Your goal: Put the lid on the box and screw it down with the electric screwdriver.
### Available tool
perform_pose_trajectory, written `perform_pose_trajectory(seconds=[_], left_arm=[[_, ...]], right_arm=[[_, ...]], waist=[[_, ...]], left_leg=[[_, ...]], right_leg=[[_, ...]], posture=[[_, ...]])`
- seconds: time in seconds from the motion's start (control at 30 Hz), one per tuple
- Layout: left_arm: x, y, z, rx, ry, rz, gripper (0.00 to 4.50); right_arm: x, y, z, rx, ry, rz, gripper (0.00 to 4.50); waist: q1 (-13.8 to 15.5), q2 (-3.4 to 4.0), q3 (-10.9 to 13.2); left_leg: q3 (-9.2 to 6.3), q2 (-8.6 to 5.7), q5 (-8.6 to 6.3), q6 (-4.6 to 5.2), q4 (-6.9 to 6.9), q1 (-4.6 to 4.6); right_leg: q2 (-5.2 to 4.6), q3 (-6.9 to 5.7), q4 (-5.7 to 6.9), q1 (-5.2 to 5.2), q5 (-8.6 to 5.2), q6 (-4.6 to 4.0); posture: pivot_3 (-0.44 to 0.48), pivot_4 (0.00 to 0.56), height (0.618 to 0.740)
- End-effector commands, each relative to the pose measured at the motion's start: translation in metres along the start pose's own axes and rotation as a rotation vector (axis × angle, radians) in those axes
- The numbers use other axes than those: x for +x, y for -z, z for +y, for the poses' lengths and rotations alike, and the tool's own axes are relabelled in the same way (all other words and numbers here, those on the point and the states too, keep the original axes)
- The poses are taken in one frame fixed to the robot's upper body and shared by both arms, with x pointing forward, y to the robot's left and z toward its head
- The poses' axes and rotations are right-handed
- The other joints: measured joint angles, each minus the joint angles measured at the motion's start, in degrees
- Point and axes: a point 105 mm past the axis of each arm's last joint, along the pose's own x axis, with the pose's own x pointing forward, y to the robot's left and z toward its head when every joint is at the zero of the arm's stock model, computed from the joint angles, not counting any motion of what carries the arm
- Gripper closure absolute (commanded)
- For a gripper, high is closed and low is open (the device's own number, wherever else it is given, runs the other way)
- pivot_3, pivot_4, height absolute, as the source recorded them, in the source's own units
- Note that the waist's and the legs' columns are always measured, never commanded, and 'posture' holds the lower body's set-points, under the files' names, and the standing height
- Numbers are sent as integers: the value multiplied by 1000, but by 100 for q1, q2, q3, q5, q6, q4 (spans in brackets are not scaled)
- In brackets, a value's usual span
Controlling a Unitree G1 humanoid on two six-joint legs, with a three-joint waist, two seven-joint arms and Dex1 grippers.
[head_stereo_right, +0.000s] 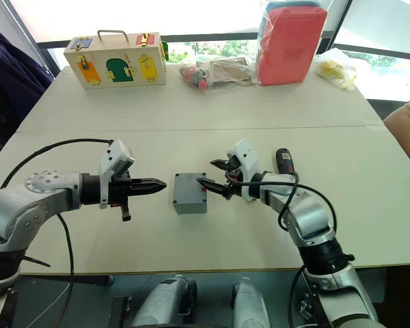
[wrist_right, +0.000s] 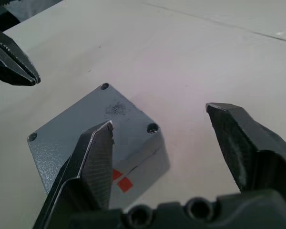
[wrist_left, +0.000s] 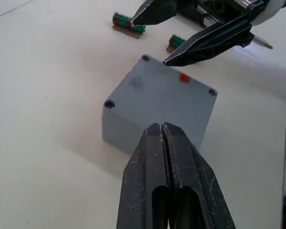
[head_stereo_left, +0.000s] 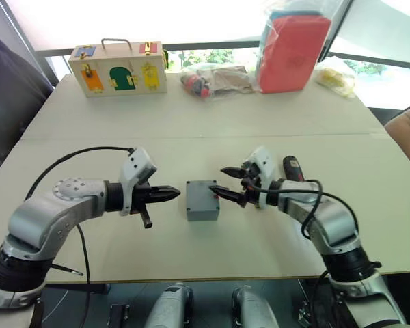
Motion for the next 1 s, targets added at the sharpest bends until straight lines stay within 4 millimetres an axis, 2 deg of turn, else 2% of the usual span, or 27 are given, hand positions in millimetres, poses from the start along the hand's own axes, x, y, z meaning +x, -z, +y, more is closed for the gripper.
perform_pose_trajectory(seconds=[0.03,0.1,0.17,0.23,0.27,0.33,0.37,0.47,0.57,0.77,1.0], left_arm=[[1,-22,-7,64,46,-54,4500],[4,-25,-14,101,102,-45,4500],[4,-24,-22,146,162,-20,4500],[5,-23,-26,193,206,6,4500],[6,-22,-27,214,224,16,4500],[8,-22,-28,260,256,32,4500],[10,-22,-29,282,269,37,4500],[18,-24,-29,327,290,25,4500],[25,-25,-28,358,291,12,4500],[31,-25,-30,366,287,-3,4500],[36,-21,-38,370,295,-9,4500]], right_arm=[[-28,-38,-19,6,95,-46,1293],[-46,-49,-36,32,160,0,1293],[-63,-58,-46,64,202,68,694],[-78,-57,-57,145,271,163,236],[-85,-54,-61,187,303,216,60],[-103,-40,-70,258,383,353,60],[-113,-29,-74,260,424,440,60],[-132,-4,-74,329,415,615,60],[-136,5,-78,420,392,685,60],[-128,17,-80,505,360,755,60],[-113,44,-80,560,354,869,60]], waist=[[-9,0,0],[-16,1,0],[-18,2,1],[-18,1,1],[-16,1,0],[0,0,0],[8,-1,-1],[3,2,0],[-62,2,0],[-148,3,0],[-117,2,0]], left_leg=[[0,0,0,0,0,0],[0,2,0,0,-1,1],[2,2,0,0,-4,0],[4,2,0,1,-6,-3],[4,3,-1,1,-5,-3],[5,4,-2,3,-5,-3],[5,3,-19,34,-4,-3],[6,-9,-28,53,1,-8],[23,-11,-36,66,7,-5],[25,2,-34,64,4,-7],[25,-2,-35,66,9,-9]], right_leg=[[0,0,1,0,0,0],[2,1,0,-2,0,0],[2,2,0,-4,0,-1],[1,2,-1,-6,-1,-2],[0,2,-2,-6,-3,-4],[-1,0,-2,-5,-4,-7],[-5,-2,-3,-2,-4,-8],[-23,-8,-6,2,-5,-8],[-28,0,-9,4,-3,-4],[-17,0,-7,-5,-8,2],[-22,-2,-5,-1,-9,4]], posture=[[0,150,740],[0,150,740],[0,150,740],[0,150,740],[0,150,740],[0,150,740],[0,150,740],[0,150,740],[0,150,740],[0,150,740],[0,150,740]])
